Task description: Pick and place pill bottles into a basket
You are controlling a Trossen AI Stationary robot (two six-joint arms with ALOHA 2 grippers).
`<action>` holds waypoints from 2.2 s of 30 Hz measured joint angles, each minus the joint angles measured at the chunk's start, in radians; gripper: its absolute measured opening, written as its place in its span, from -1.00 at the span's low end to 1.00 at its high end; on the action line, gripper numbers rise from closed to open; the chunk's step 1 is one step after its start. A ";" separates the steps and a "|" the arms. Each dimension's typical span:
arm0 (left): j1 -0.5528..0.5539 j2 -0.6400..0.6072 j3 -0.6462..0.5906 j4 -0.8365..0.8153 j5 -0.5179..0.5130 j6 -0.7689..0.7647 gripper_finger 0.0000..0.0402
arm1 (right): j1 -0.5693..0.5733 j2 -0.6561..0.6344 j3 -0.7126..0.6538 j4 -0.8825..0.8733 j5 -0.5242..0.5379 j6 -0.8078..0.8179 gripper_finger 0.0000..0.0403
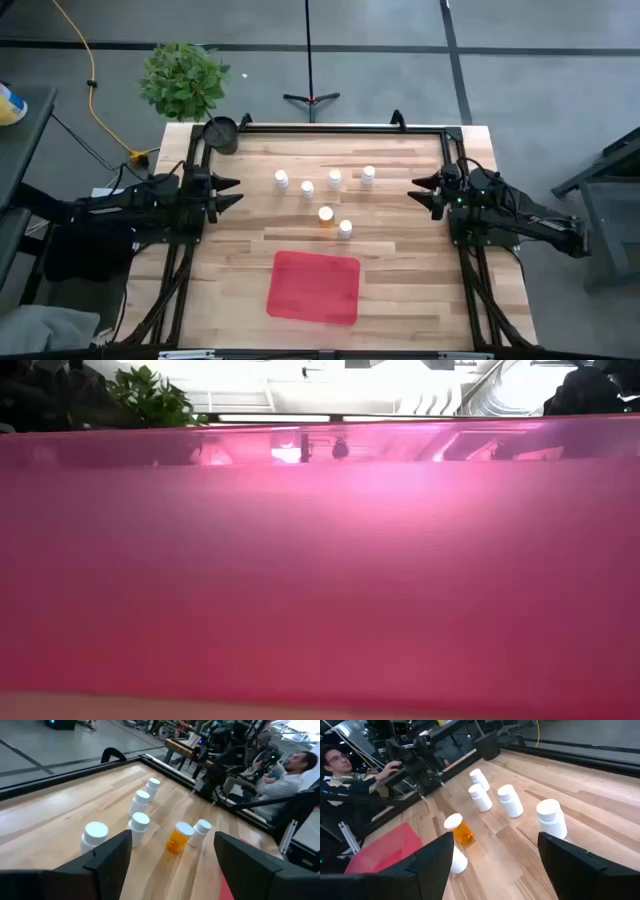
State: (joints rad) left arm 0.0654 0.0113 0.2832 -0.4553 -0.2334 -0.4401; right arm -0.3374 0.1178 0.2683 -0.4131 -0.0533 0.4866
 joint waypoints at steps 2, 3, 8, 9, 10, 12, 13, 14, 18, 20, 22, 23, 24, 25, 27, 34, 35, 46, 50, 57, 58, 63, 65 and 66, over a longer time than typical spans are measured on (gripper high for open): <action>0.000 0.000 0.013 -0.019 -0.010 0.013 0.58 | 0.000 0.000 0.007 -0.010 0.001 0.000 0.39; 0.000 0.000 0.018 -0.028 -0.012 0.017 0.58 | 0.000 0.000 0.007 -0.012 0.001 0.000 0.39; 0.000 0.000 0.026 -0.030 -0.013 0.018 0.58 | 0.000 0.000 0.007 -0.014 0.001 0.001 0.39; 0.000 0.000 0.026 -0.034 -0.013 0.018 0.58 | 0.000 0.000 0.007 -0.013 0.001 0.001 0.39; 0.000 0.000 0.026 -0.035 -0.013 0.018 0.58 | 0.000 0.000 0.007 -0.013 0.001 0.001 0.39; 0.000 0.000 0.026 -0.039 -0.013 0.018 0.58 | 0.000 0.000 0.007 -0.013 0.001 0.001 0.39; 0.000 0.000 0.026 -0.044 -0.013 0.018 0.58 | 0.000 0.000 0.007 -0.013 0.001 0.001 0.39; 0.000 0.000 0.026 -0.045 -0.013 0.018 0.58 | 0.000 0.000 0.007 -0.013 0.001 0.001 0.39; 0.000 0.000 0.026 -0.045 -0.013 0.017 0.58 | 0.000 0.000 0.007 -0.013 -0.001 0.002 0.39; 0.000 0.000 0.026 -0.045 -0.013 0.017 0.58 | 0.000 0.000 0.007 -0.013 -0.001 0.002 0.39; 0.000 0.000 0.026 -0.046 -0.013 0.017 0.58 | 0.000 0.000 0.007 -0.013 -0.002 0.002 0.39; 0.000 0.000 0.026 -0.048 -0.013 0.017 0.58 | 0.000 0.000 0.007 -0.013 -0.002 0.002 0.39; 0.000 0.000 0.026 -0.050 -0.013 0.017 0.58 | 0.000 0.000 0.007 -0.013 -0.002 0.002 0.39; 0.000 0.000 0.026 -0.050 -0.013 0.017 0.58 | 0.000 0.000 0.007 -0.013 -0.002 0.002 0.39; 0.000 0.000 0.026 -0.050 -0.013 0.017 0.58 | 0.000 0.000 0.007 -0.013 -0.003 0.006 0.39; 0.000 0.004 0.026 -0.041 0.019 0.040 0.58 | 0.000 0.000 0.007 -0.008 -0.026 0.025 0.39; 0.000 0.010 0.027 -0.041 0.019 0.044 0.58 | 0.000 0.000 0.007 -0.008 -0.026 0.038 0.39; 0.000 0.265 0.209 -0.033 -0.022 0.213 0.58 | 0.000 0.072 0.066 0.048 -0.029 0.023 0.39; 0.000 0.399 0.320 -0.131 -0.086 0.269 0.58 | 0.000 0.182 0.172 -0.018 -0.011 -0.051 0.39; 0.000 0.601 0.449 -0.319 -0.120 0.279 0.58 | 0.000 0.457 0.433 -0.290 0.003 -0.180 0.39; 0.000 0.627 0.459 -0.333 -0.114 0.278 0.58 | 0.000 0.499 0.468 -0.334 0.014 -0.191 0.39; 0.000 0.741 0.484 -0.371 -0.095 0.269 0.58 | 0.000 0.694 0.608 -0.507 0.089 -0.199 0.39; 0.000 0.774 0.489 -0.384 -0.095 0.258 0.58 | 0.000 0.755 0.651 -0.546 0.098 -0.200 0.39; 0.000 0.788 0.489 -0.392 -0.095 0.254 0.58 | 0.000 0.784 0.670 -0.552 0.098 -0.200 0.39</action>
State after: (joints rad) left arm 0.0654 0.7991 0.7723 -0.8469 -0.3281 -0.1866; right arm -0.3370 0.9022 0.9381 -0.9647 0.0443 0.2867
